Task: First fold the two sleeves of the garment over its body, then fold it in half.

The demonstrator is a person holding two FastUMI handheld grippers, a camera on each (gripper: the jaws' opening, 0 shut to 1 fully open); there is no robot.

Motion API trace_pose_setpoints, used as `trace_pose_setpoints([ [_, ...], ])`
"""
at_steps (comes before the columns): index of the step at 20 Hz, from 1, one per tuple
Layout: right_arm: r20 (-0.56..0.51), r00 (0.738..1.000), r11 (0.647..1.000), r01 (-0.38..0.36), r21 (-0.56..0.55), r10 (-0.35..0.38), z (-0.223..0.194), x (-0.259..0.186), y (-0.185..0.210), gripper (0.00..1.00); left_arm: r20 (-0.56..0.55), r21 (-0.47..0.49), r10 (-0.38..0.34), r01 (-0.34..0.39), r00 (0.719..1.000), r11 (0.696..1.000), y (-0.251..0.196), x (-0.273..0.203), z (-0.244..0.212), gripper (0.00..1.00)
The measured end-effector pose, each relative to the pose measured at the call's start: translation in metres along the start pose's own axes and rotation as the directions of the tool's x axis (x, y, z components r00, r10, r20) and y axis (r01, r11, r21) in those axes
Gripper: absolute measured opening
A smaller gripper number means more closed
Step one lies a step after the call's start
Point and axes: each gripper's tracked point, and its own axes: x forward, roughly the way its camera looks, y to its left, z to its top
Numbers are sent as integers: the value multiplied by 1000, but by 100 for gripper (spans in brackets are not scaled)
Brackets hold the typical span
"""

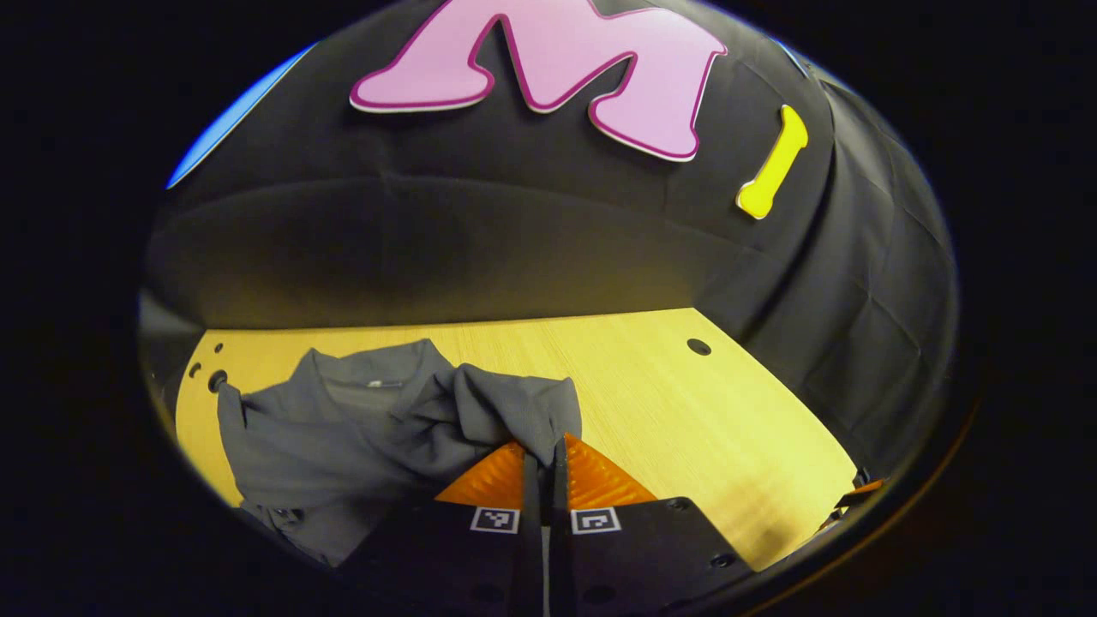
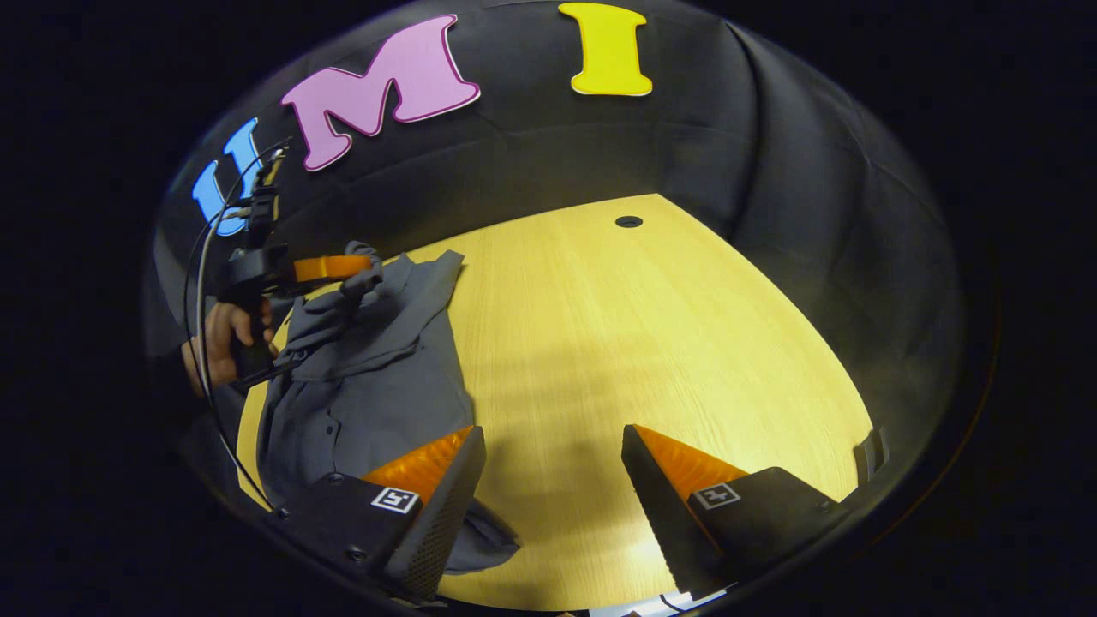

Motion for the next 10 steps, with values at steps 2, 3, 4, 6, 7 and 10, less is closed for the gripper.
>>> trace_pose_setpoints([
  [2,-3,1000,1000,-9,-4,9,-5,-2,4,99,-20,-18,10,-11,1000,1000,-3,5,-6,13],
  [3,-6,1000,1000,-14,-5,14,-8,-2,7,99,-23,-21,15,-16,1000,1000,-2,5,-8,15],
  [4,-9,1000,1000,-21,-8,21,-11,-3,10,99,-21,-24,18,-19,1000,1000,-3,4,-9,16],
  [6,-17,999,999,-32,-22,32,-18,-3,15,99,8,-24,27,-27,1000,999,-3,-3,-6,35],
  [7,-19,999,999,-41,-27,40,-19,-4,18,99,24,-22,28,-28,999,999,-3,-13,-3,49],
  [10,-21,997,997,-75,-32,75,-18,-3,32,99,64,2,47,-47,997,999,9,-50,0,69],
])
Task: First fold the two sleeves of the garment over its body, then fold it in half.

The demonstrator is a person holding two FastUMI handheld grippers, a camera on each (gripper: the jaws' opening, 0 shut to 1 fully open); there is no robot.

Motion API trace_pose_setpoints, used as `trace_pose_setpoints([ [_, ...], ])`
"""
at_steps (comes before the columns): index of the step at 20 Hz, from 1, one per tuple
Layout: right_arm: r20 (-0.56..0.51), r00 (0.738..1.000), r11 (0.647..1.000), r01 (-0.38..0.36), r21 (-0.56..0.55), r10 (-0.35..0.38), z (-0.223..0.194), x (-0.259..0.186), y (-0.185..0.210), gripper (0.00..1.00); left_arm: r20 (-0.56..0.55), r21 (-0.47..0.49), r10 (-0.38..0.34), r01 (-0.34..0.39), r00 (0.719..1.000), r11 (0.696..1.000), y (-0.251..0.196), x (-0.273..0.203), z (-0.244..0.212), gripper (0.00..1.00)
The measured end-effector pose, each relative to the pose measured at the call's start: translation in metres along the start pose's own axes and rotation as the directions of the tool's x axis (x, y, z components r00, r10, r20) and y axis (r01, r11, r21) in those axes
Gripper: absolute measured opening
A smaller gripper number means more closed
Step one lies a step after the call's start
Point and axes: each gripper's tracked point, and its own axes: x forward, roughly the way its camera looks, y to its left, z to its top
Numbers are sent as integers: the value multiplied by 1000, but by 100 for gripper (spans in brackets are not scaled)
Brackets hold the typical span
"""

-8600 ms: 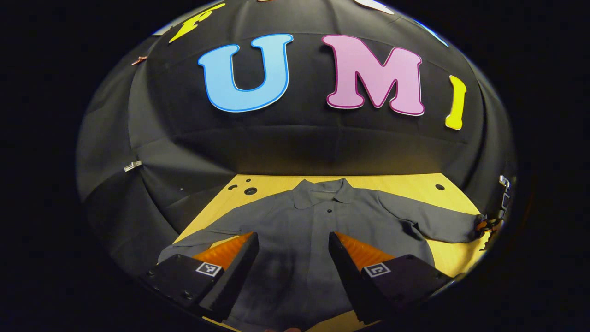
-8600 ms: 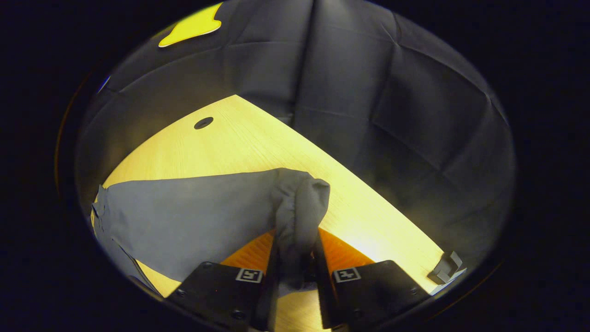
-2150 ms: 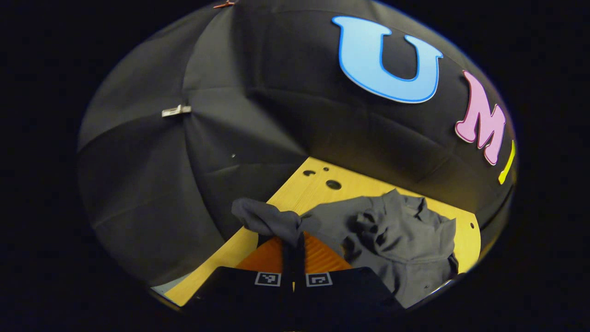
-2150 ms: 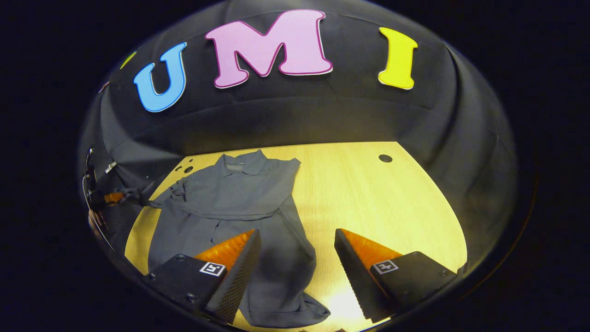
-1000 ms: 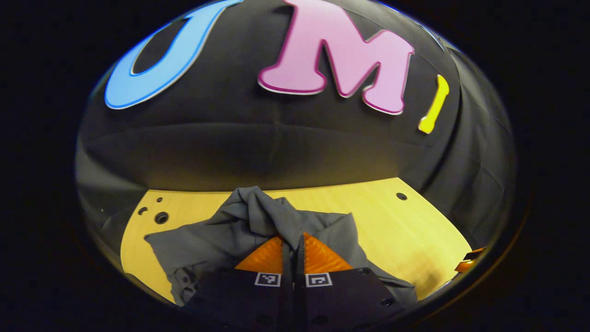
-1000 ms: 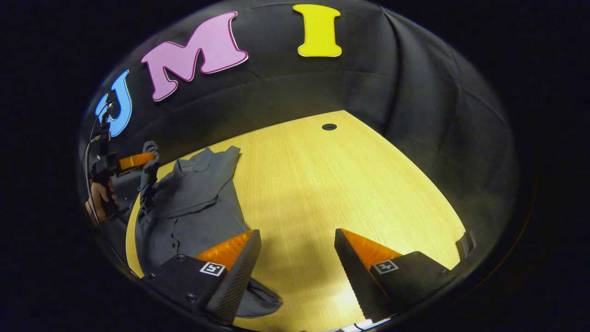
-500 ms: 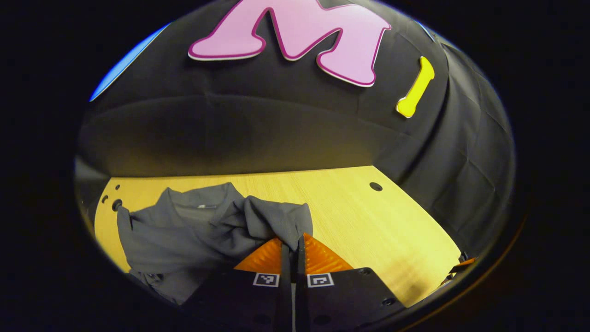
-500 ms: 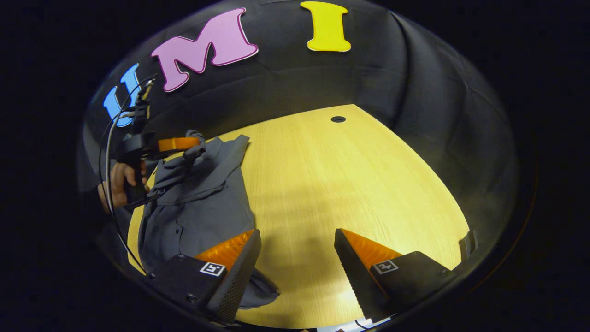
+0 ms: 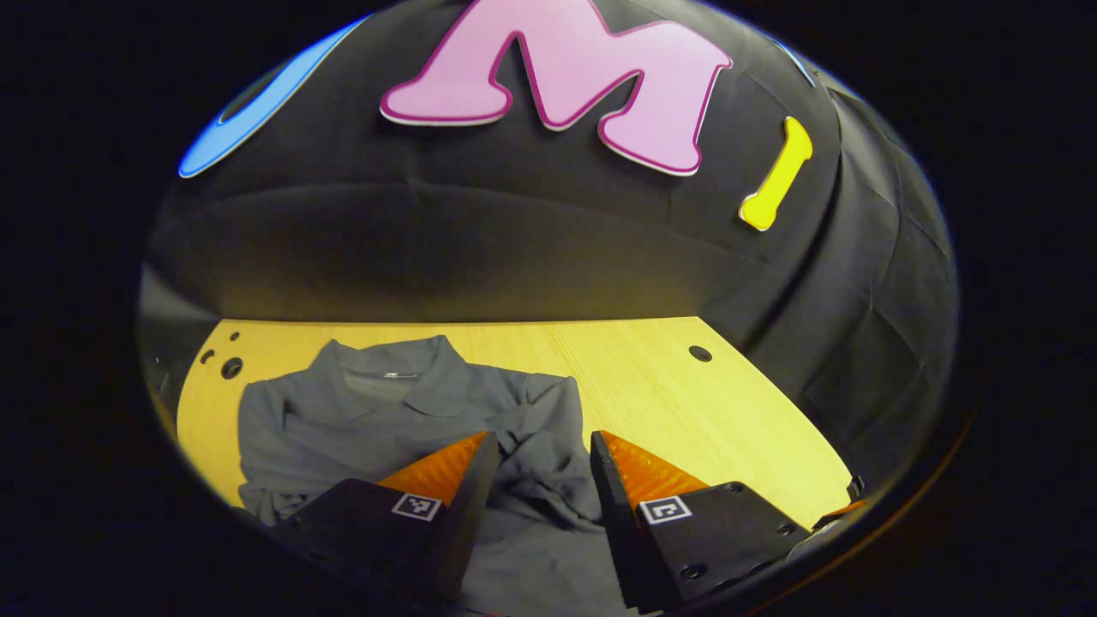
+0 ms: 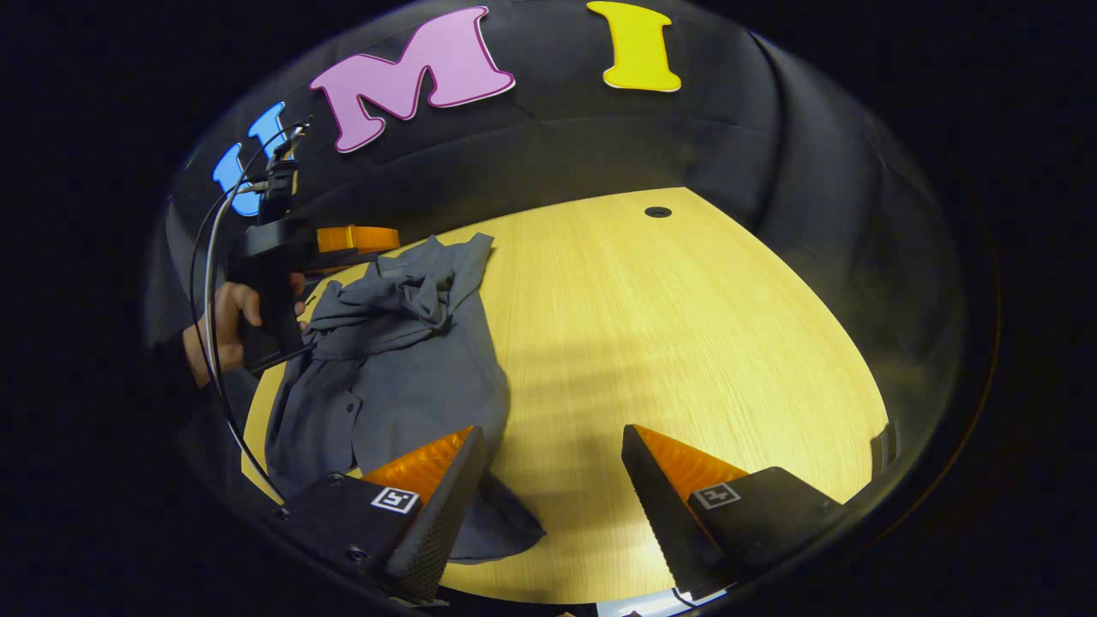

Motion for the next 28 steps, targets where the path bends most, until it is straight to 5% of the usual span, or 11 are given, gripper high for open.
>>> trace_pose_setpoints([
  [1,-3,1000,1000,-14,-1,14,0,0,5,99,10,11,20,-20,1000,1000,9,-16,0,71],
  [4,-16,999,999,-45,-4,45,-3,4,19,99,20,23,93,-93,996,995,43,-73,-20,98],
  [9,-75,990,993,-119,-12,117,-25,15,51,99,-83,41,283,-281,955,959,121,-183,-108,98],
  [14,-148,982,988,-132,-76,120,-55,30,72,99,-235,-82,396,-424,888,902,171,-264,-210,98],
  [20,-217,974,992,-88,-87,67,-83,41,75,99,-303,-196,419,-486,856,852,203,-294,-261,98],
  [28,-280,960,975,-58,-214,-4,-111,41,71,100,-349,-213,341,-428,873,878,188,-282,-294,96],
])
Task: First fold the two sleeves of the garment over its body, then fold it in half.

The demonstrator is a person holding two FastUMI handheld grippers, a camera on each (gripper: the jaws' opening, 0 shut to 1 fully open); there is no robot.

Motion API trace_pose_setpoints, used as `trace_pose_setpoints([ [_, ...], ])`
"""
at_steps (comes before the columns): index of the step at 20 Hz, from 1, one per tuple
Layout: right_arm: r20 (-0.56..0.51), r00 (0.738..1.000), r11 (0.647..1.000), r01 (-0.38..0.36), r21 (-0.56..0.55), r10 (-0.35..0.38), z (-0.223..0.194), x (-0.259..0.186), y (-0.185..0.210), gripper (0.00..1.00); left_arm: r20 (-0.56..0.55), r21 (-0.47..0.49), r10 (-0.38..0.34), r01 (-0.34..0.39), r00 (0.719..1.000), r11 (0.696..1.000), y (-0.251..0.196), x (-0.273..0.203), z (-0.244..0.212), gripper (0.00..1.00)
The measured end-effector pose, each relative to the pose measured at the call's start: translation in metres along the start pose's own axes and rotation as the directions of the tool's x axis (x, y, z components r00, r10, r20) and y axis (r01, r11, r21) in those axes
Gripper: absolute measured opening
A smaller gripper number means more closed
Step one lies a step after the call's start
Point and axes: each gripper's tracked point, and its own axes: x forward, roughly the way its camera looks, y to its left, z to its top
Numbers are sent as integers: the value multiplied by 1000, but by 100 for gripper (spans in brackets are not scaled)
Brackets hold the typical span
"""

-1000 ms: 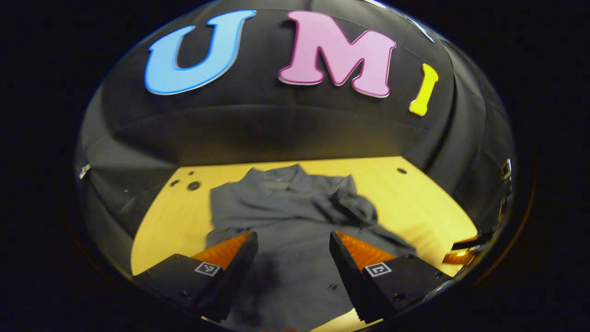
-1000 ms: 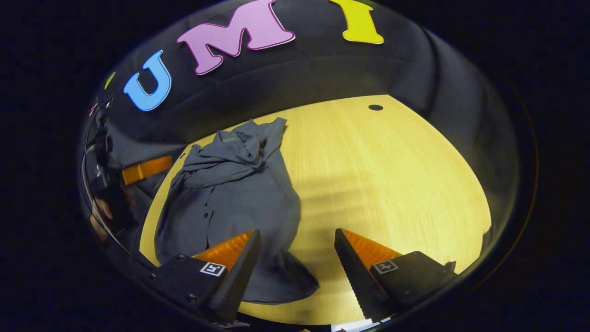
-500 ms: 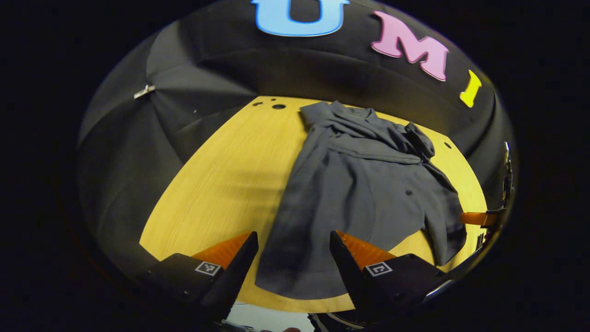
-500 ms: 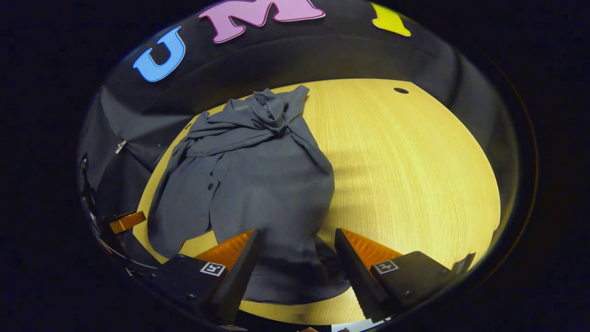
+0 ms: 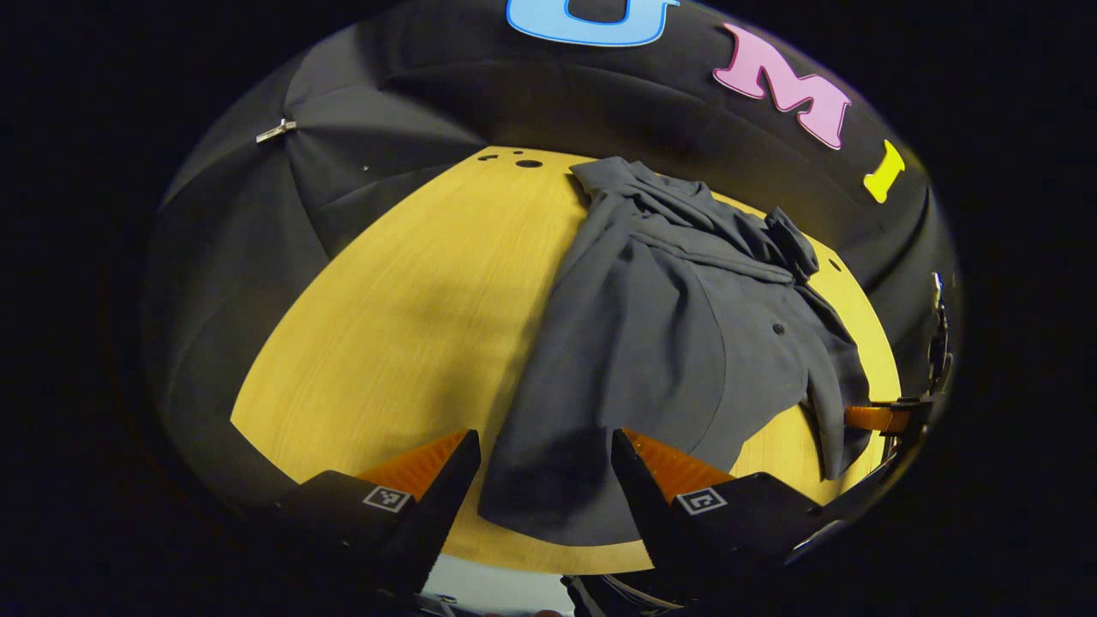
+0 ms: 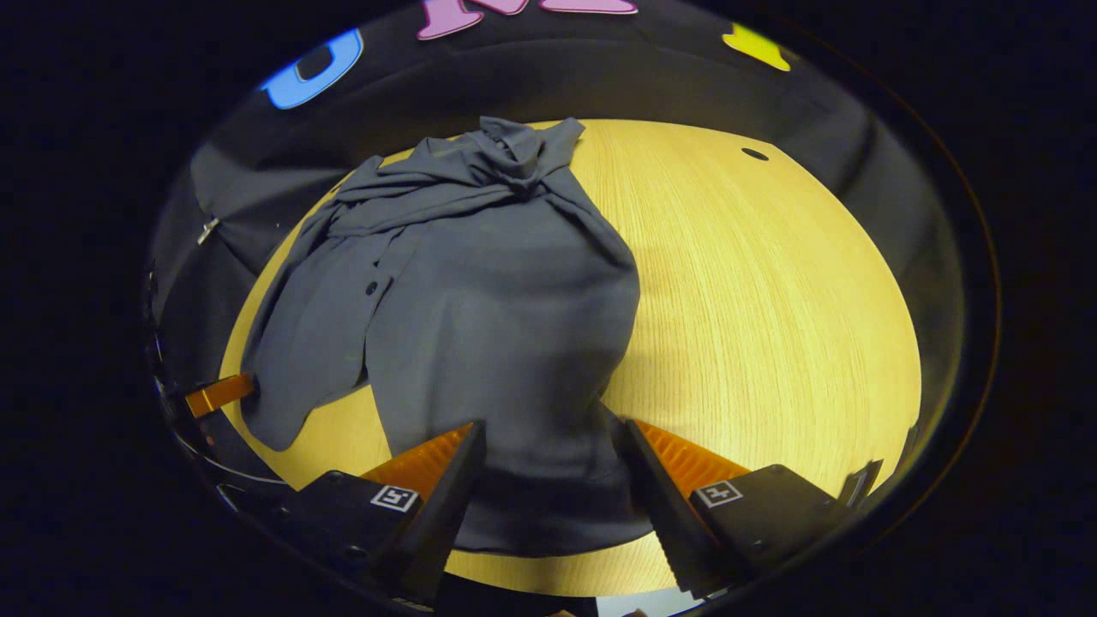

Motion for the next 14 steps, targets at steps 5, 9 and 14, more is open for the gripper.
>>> trace_pose_setpoints([
  [5,-27,998,995,61,-84,-63,-3,4,10,89,-37,94,61,-58,997,994,-4,9,-16,96],
  [9,-28,997,995,74,-61,-76,0,6,16,52,-49,159,32,-24,998,987,-26,11,-16,68],
  [14,-33,999,998,35,-48,-37,1,7,23,9,-35,159,0,6,999,987,-41,13,-16,21],
])
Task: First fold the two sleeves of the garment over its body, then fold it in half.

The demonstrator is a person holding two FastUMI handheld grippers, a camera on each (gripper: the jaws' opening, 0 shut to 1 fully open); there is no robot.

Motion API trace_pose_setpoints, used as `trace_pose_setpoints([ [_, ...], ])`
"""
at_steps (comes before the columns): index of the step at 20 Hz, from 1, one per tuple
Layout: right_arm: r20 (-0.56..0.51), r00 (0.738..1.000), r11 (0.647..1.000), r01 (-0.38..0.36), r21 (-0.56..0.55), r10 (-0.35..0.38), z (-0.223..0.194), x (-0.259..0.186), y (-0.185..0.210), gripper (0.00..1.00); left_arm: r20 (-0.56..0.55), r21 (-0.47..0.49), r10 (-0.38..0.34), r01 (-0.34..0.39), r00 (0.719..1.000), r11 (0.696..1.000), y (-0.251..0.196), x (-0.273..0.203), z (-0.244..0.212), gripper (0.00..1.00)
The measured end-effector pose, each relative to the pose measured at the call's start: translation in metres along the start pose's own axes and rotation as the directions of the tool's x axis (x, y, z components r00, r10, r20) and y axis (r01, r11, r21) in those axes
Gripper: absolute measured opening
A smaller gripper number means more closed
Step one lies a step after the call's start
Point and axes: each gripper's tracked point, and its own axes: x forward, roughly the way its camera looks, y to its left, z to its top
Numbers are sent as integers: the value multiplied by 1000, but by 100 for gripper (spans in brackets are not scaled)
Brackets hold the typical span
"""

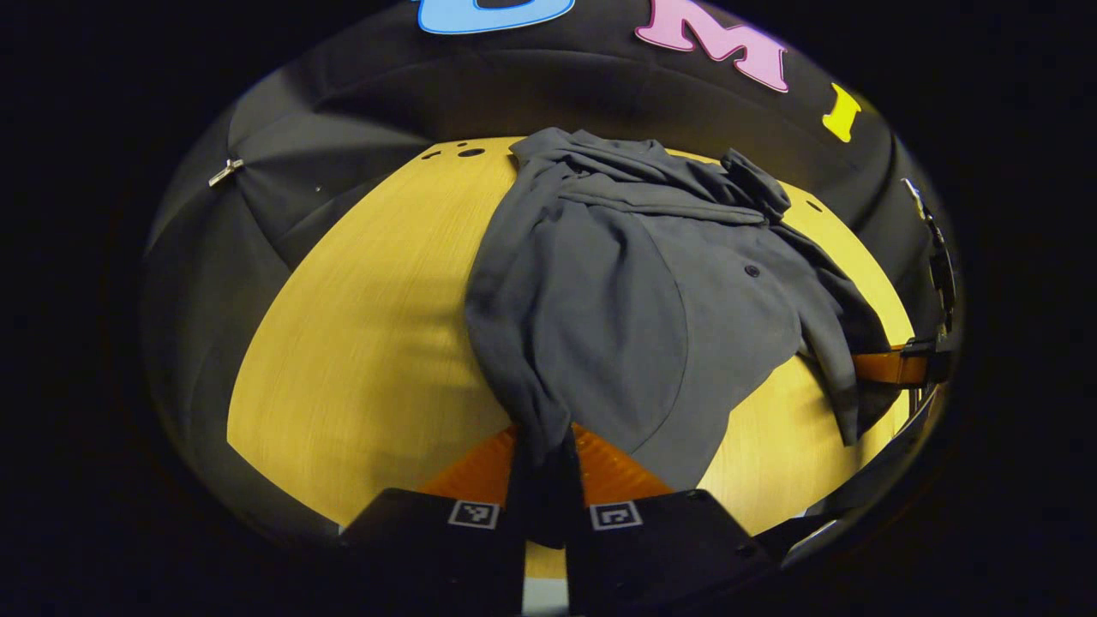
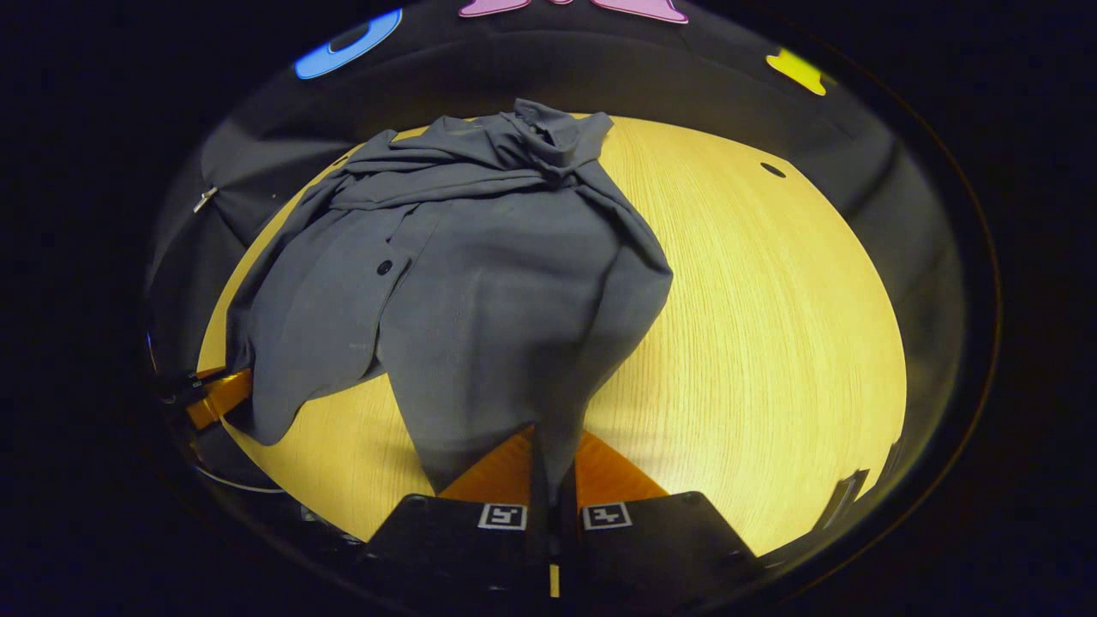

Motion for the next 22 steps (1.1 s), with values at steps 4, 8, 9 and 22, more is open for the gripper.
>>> trace_pose_setpoints([
  [4,21,1000,1000,-19,-19,20,3,0,1,6,24,29,-39,39,999,999,-3,0,3,6],
  [8,44,997,993,-75,96,71,13,-4,10,5,64,-26,-111,113,992,993,-12,-10,18,6],
  [9,53,995,991,-86,107,81,16,-6,11,5,81,-41,-123,127,989,991,-14,-15,23,6],
  [22,270,954,989,-143,43,126,107,-38,44,5,273,-109,-225,263,935,959,-28,-52,118,6],
])
